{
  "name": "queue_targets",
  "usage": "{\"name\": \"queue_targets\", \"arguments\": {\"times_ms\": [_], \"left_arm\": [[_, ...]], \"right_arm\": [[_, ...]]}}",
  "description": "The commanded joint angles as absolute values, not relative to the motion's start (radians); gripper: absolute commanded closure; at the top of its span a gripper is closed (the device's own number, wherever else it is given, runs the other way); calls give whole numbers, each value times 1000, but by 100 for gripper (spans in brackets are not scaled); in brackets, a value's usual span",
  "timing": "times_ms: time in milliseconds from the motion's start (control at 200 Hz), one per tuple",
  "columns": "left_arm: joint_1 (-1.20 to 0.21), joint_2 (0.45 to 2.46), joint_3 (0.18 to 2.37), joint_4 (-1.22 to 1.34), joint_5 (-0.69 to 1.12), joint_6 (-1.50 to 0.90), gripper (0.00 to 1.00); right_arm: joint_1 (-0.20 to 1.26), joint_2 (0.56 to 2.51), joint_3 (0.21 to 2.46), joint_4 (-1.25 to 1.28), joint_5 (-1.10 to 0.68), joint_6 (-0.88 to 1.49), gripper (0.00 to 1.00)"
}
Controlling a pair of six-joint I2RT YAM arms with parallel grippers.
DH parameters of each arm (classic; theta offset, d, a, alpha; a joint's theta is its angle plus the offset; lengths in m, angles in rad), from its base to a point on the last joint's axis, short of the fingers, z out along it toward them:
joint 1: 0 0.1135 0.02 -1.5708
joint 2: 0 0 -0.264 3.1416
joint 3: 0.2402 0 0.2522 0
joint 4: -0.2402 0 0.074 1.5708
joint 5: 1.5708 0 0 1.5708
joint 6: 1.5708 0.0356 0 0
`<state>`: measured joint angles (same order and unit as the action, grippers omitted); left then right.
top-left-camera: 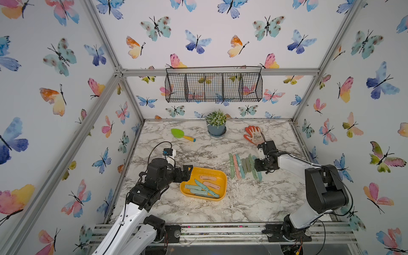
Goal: Take the fruit knife out of the storage box
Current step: Place the fruit knife at the center of the board, then pick up the fruit knife from the storage box.
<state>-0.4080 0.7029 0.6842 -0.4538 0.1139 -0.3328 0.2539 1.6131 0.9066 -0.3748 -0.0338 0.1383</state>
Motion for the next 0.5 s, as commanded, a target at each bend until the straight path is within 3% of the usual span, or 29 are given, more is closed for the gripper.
{"name": "queue_targets", "arguments": {"times_ms": [0, 491], "left_arm": [[-414, 689, 693, -456, 92, -328, 2], [-412, 652, 702, -481, -6, -349, 2]], "right_arm": [[247, 1557, 938, -416, -37, 142, 56], [305, 1324, 891, -312, -213, 61, 55]]}}
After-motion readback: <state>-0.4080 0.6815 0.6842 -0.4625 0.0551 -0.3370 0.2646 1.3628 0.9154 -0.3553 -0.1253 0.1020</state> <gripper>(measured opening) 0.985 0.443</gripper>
